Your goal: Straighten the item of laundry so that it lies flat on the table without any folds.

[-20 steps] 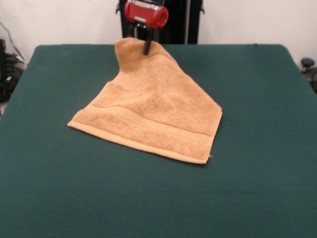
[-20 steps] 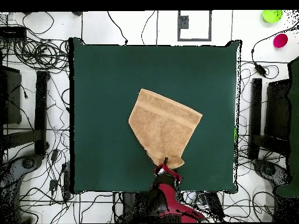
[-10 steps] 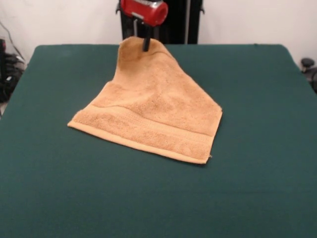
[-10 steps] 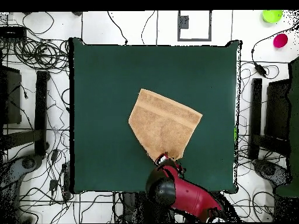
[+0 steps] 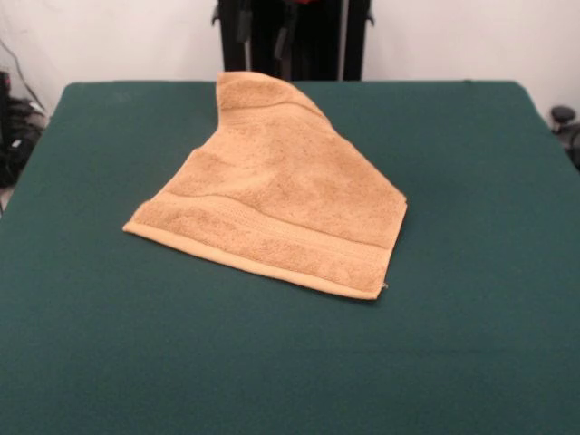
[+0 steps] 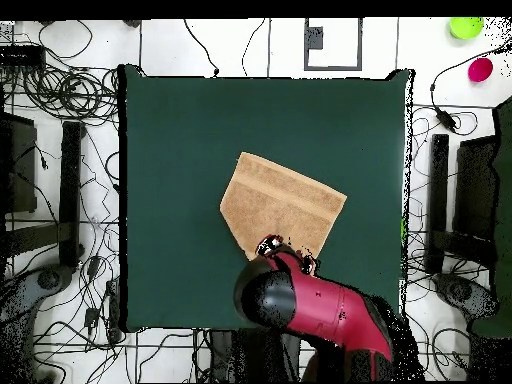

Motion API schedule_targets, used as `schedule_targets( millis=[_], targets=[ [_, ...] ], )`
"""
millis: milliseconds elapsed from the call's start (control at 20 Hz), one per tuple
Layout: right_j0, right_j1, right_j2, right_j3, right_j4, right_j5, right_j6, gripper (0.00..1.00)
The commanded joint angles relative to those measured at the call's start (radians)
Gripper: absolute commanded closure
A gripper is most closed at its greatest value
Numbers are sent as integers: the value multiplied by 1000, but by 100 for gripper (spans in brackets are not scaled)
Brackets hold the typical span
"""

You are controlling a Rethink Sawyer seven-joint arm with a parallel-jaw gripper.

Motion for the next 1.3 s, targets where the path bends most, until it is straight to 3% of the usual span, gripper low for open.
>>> schedule_targets(
  millis=[50,450,1300],
  targets=[
    [5,-60,24,-105,-40,126,4,0],
    [-11,-104,61,-91,-29,172,-1,0],
    [19,-25,238,38,164,-61,191,0]
  ],
)
